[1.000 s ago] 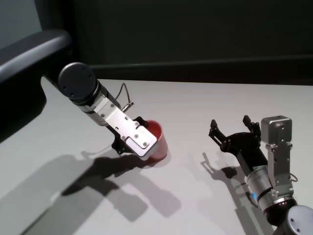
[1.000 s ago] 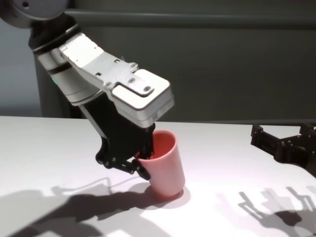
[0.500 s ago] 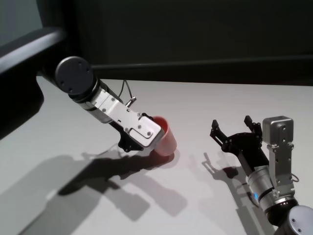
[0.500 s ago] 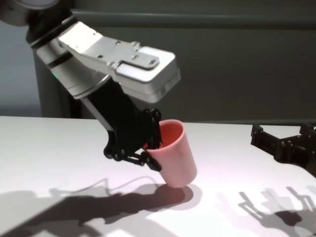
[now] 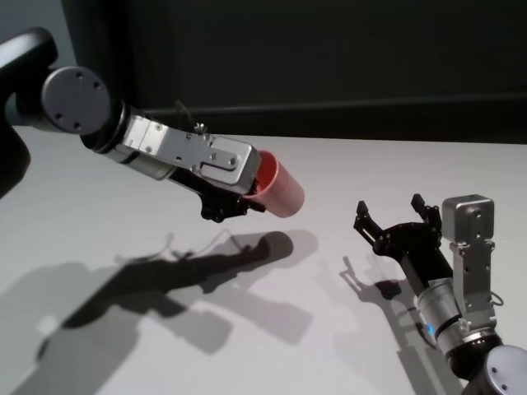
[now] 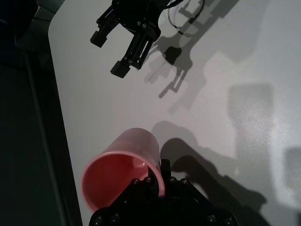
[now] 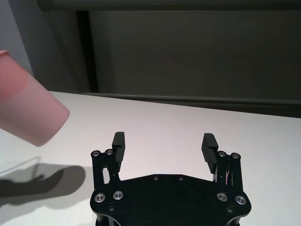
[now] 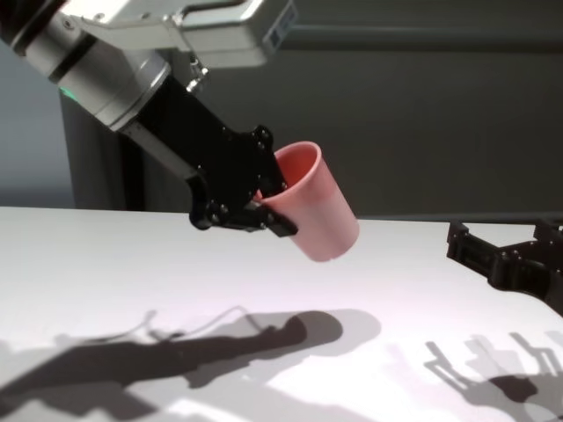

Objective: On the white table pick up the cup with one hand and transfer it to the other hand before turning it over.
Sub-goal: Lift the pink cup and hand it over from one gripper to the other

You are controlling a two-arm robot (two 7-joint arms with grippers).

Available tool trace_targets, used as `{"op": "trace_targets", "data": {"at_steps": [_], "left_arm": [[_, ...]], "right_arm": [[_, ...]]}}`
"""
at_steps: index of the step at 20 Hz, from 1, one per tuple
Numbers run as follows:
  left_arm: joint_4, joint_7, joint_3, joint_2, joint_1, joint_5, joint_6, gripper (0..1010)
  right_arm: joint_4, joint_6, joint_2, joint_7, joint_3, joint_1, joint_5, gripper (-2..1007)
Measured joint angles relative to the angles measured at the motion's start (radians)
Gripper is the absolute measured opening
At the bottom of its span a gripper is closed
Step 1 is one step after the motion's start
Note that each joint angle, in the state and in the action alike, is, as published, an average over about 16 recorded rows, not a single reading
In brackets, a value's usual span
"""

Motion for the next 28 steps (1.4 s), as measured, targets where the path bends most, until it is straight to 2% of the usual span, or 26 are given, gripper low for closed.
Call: {"op": "trace_targets", "data": {"at_steps": [7, 12, 18, 28], "left_arm": [[-0.021, 0.048, -0.092, 0.017, 0.053, -0.152, 0.039, 46], [-0.023, 0.062, -0.144, 0.005, 0.093, -0.264, 0.054, 46], [-0.005, 0.057, -0.179, -0.031, 0.133, -0.384, 0.066, 46], [0.072, 0.021, -0.207, -0.113, 0.162, -0.560, 0.091, 46]], "right_arm": [[0.000, 0.000, 0.000, 0.000, 0.000, 0.000, 0.000, 1003], [0.000, 0.000, 0.000, 0.000, 0.000, 0.000, 0.000, 1003], [0.000, 0.000, 0.000, 0.000, 0.000, 0.000, 0.000, 1003], [0.000, 0.000, 0.000, 0.000, 0.000, 0.000, 0.000, 1003]]}}
